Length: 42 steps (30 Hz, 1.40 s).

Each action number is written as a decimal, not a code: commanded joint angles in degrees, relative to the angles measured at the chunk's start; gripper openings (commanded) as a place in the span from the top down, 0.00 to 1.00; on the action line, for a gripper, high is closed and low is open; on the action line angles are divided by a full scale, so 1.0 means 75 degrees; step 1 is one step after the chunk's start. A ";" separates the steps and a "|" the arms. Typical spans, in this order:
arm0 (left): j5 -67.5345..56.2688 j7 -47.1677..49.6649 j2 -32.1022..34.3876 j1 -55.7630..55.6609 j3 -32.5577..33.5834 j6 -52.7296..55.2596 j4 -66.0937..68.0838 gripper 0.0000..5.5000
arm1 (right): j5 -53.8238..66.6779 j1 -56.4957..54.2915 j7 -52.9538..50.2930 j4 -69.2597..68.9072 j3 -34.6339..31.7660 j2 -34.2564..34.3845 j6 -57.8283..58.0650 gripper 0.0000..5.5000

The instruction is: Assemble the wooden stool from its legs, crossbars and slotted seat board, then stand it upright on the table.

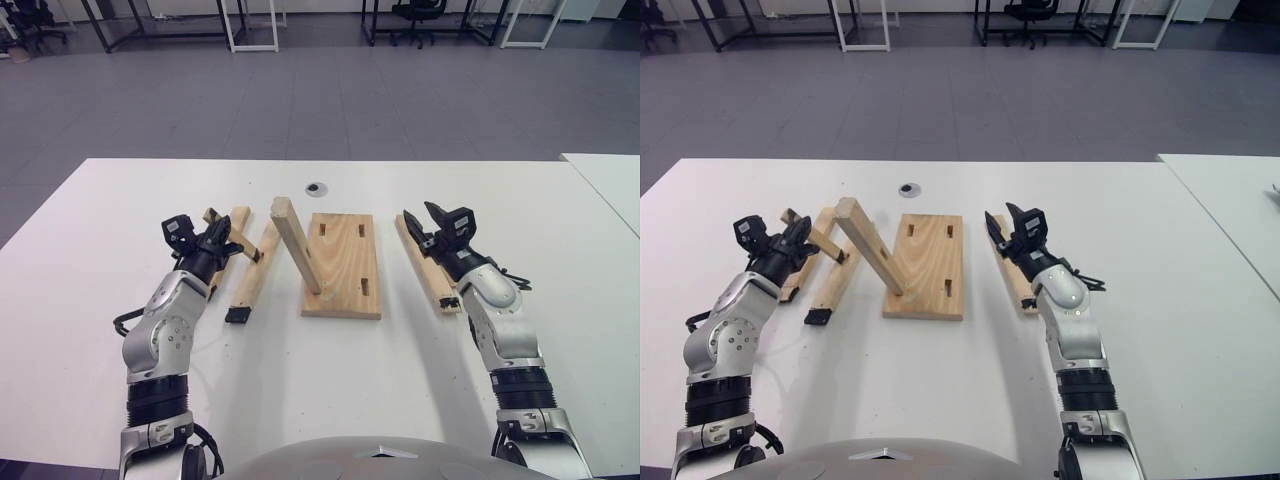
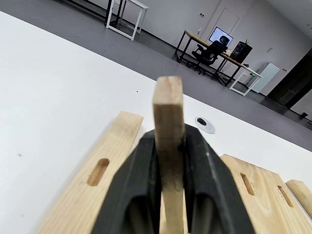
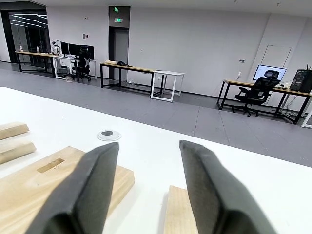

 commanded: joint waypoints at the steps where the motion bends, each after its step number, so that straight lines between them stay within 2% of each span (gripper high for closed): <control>1: 0.0101 -0.0090 -0.0007 -0.0037 0.0036 -0.0007 -0.0011 0.93 | -0.0047 0.0120 0.0027 0.0109 0.0063 0.0023 -0.0051 0.58; 8: 0.0048 -0.0302 0.0168 -0.0035 -0.0064 0.0088 -0.0644 0.93 | -0.0061 0.0121 0.0045 0.0278 0.0123 0.0020 -0.0145 0.58; 12: 0.0140 -0.0933 0.0637 0.0054 -0.0255 0.0252 -0.0683 0.93 | -0.0068 0.0252 0.0026 0.0261 0.0168 0.0055 -0.0186 0.58; 20: 0.1254 -0.2428 0.1179 0.0021 -0.0855 -0.0845 0.0976 0.93 | -0.0080 0.0244 -0.0014 0.0283 0.0210 0.0040 -0.0184 0.58; 29: 0.1036 -0.2490 0.0963 -0.0137 -0.0769 -0.0956 0.0644 0.93 | -0.0059 0.0207 0.0149 0.0278 0.0255 -0.0042 -0.0091 0.58; 42: 0.1549 -0.2645 0.0995 -0.0659 -0.0816 -0.1368 0.1206 0.93 | -0.0078 0.0099 0.0164 0.0485 0.0322 0.0052 -0.0179 0.58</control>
